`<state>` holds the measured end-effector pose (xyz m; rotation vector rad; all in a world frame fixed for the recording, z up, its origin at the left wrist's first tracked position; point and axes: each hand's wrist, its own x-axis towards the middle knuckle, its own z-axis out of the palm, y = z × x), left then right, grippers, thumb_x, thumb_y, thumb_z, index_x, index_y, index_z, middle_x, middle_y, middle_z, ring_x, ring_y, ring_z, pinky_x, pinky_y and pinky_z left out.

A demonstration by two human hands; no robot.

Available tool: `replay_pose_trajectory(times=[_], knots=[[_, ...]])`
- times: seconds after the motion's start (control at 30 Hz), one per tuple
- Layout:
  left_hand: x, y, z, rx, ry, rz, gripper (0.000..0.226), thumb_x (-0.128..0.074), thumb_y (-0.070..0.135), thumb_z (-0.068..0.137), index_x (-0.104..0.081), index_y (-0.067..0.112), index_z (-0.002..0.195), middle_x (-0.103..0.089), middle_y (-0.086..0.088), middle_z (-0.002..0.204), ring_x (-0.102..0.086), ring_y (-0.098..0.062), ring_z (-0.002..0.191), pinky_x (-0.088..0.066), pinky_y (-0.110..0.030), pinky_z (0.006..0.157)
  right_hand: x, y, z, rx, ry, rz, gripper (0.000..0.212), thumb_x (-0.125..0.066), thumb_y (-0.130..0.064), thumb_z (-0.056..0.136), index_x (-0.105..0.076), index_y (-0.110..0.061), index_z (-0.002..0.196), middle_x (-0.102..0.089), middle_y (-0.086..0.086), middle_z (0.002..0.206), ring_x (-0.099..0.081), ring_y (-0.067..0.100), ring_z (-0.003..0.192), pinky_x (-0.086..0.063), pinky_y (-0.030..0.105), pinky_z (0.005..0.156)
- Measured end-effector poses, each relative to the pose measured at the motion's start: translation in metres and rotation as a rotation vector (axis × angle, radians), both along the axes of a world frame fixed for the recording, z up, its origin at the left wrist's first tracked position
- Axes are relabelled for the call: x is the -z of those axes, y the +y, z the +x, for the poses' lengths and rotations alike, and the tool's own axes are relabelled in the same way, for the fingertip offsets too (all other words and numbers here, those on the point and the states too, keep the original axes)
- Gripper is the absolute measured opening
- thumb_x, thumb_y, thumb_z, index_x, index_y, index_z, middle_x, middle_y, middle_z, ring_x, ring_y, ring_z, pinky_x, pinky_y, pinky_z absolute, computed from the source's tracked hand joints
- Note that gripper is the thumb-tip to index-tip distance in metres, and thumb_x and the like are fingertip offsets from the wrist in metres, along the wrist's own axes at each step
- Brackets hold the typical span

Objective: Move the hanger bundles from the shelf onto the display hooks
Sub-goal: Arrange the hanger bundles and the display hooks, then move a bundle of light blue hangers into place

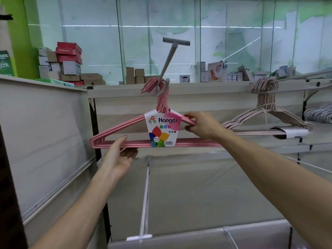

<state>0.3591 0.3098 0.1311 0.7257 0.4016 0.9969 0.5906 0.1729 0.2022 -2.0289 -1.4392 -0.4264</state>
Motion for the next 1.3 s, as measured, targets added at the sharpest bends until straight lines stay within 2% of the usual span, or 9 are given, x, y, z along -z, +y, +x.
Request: replay_pose_trajectory(times=[0.1, 0.17, 0.37, 0.47, 0.6, 0.73, 0.87, 1.03, 1.3], knots=[[0.002, -0.018, -0.014, 0.064, 0.135, 0.103, 0.050, -0.063, 0.017, 0.092, -0.047, 0.004, 0.138, -0.057, -0.022, 0.133, -0.060, -0.034, 0.116, -0.048, -0.041, 0.098, -0.001, -0.023, -0.017, -0.017, -0.003, 0.036, 0.061, -0.072, -0.032, 0.087, -0.052, -0.014, 0.141, -0.059, 0.008, 0.136, -0.057, 0.025, 0.118, -0.044, 0.033, 0.095], [0.002, -0.036, -0.027, 0.080, 0.205, 0.166, 0.050, -0.060, 0.016, 0.094, -0.044, 0.003, 0.140, -0.056, -0.021, 0.133, -0.062, -0.034, 0.111, -0.051, -0.040, 0.090, 0.001, -0.047, -0.029, -0.044, -0.005, 0.097, 0.054, -0.068, -0.036, 0.090, -0.052, -0.015, 0.139, -0.059, 0.005, 0.134, -0.057, 0.021, 0.117, -0.047, 0.037, 0.097], [-0.010, -0.119, -0.068, -0.032, 0.272, 0.484, 0.013, -0.055, 0.012, 0.096, -0.066, 0.012, 0.102, -0.067, -0.012, 0.104, -0.070, -0.032, 0.091, -0.055, -0.043, 0.081, 0.013, -0.137, -0.057, -0.104, -0.055, 0.219, 0.034, -0.059, -0.033, 0.095, -0.061, -0.021, 0.128, -0.065, -0.002, 0.119, -0.060, 0.014, 0.102, -0.051, 0.038, 0.091], [-0.014, -0.166, -0.074, -0.083, 0.377, 0.756, 0.017, -0.054, 0.013, 0.096, -0.070, 0.015, 0.103, -0.069, -0.009, 0.094, -0.071, -0.030, 0.083, -0.058, -0.039, 0.075, 0.014, -0.179, -0.060, -0.117, -0.078, 0.269, 0.030, -0.058, -0.035, 0.094, -0.063, -0.025, 0.122, -0.067, -0.007, 0.113, -0.063, 0.012, 0.098, -0.054, 0.045, 0.088], [-0.014, -0.225, -0.059, -0.104, 0.545, 1.170, 0.016, -0.058, 0.018, 0.094, -0.068, 0.019, 0.106, -0.072, -0.002, 0.090, -0.071, -0.022, 0.085, -0.057, -0.038, 0.079, 0.012, -0.236, -0.058, -0.096, -0.100, 0.311, 0.027, -0.056, -0.035, 0.094, -0.065, -0.026, 0.118, -0.068, -0.010, 0.106, -0.064, 0.010, 0.093, -0.056, 0.044, 0.083], [0.000, -0.288, -0.024, -0.036, 0.638, 1.524, 0.022, -0.058, 0.038, 0.085, -0.066, 0.030, 0.104, -0.071, 0.011, 0.087, -0.069, -0.009, 0.086, -0.055, -0.022, 0.075, 0.024, -0.302, -0.048, -0.058, -0.112, 0.347, 0.026, -0.058, -0.034, 0.093, -0.068, -0.021, 0.113, -0.069, -0.009, 0.099, -0.065, 0.007, 0.086, -0.056, 0.039, 0.080], [0.029, -0.349, 0.028, -0.014, 0.568, 1.758, 0.012, -0.066, 0.027, 0.092, -0.067, 0.033, 0.103, -0.068, 0.021, 0.091, -0.066, -0.003, 0.085, -0.048, -0.010, 0.070, 0.047, -0.388, -0.031, 0.039, -0.088, 0.350, 0.022, -0.061, -0.026, 0.092, -0.071, -0.015, 0.107, -0.071, -0.003, 0.094, -0.065, 0.010, 0.082, -0.054, 0.033, 0.077], [0.069, -0.437, 0.091, 0.194, 0.392, 1.810, 0.032, -0.054, 0.045, 0.087, -0.069, 0.023, 0.105, -0.069, 0.018, 0.094, -0.066, -0.001, 0.083, -0.051, -0.015, 0.071, 0.074, -0.501, -0.005, 0.227, -0.038, 0.329, 0.016, -0.063, -0.022, 0.092, -0.072, -0.016, 0.103, -0.070, -0.007, 0.088, -0.066, 0.009, 0.077, -0.051, 0.021, 0.075], [0.099, -0.579, 0.176, 0.472, 0.171, 1.813, 0.025, -0.055, 0.043, 0.090, -0.069, 0.028, 0.103, -0.069, 0.019, 0.088, -0.067, -0.004, 0.080, -0.052, -0.022, 0.070, 0.104, -0.668, 0.022, 0.503, 0.012, 0.286, 0.016, -0.063, -0.021, 0.092, -0.073, -0.015, 0.102, -0.072, -0.005, 0.089, -0.066, 0.009, 0.078, -0.053, 0.025, 0.077]])
